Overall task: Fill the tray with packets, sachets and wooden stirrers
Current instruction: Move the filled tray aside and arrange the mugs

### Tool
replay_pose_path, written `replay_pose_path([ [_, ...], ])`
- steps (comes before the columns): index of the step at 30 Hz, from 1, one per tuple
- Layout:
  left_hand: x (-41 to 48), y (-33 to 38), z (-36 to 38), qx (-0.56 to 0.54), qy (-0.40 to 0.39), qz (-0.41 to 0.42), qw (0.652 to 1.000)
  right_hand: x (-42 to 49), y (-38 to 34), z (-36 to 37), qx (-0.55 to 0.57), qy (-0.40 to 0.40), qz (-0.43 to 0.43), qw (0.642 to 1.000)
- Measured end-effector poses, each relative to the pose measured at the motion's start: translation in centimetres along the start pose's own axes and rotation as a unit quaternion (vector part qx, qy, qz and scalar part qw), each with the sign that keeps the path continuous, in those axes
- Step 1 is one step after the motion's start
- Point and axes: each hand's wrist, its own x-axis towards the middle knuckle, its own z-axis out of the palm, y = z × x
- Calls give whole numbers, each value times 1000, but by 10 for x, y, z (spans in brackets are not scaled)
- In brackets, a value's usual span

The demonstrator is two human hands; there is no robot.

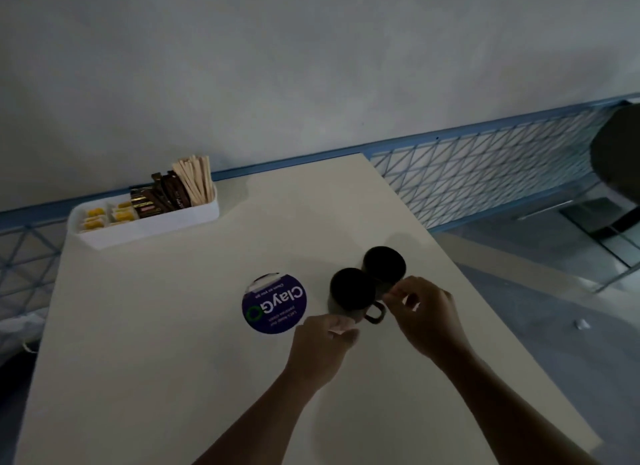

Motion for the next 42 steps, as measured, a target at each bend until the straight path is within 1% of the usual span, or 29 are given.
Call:
replay_pose_path([
  [3,5,4,24,-3,-22,-38,999,-1,21,-1,12,-15,76,997],
  [6,10,5,46,-48,-34,-65,996,-1,34,0,51,-46,133,989],
  [9,14,6,61,-133,-45,-81,987,1,40,4,111,-76,167,977],
  [12,15,12,69,-250,-53,-96,962,2,40,8,179,-111,191,959],
  [15,14,17,70,-306,-22,-116,945,4,37,11,230,-127,205,943],
  [18,12,17,64,-342,39,-134,929,6,30,16,269,-148,219,926],
  [22,9,16,48,-354,100,-131,920,7,18,25,315,-129,236,910],
  [25,6,14,32,-361,123,-127,916,10,7,31,334,-103,244,905],
  [28,5,11,13,-364,146,-119,912,17,-7,37,351,-99,232,902],
  [35,15,8,-43,-363,187,-92,908,48,-42,56,354,-104,199,908],
  [39,28,3,-78,-319,199,-102,921,70,-62,66,344,-106,184,915],
  [42,48,4,-103,-295,206,-94,928,93,-75,78,329,-110,179,921],
])
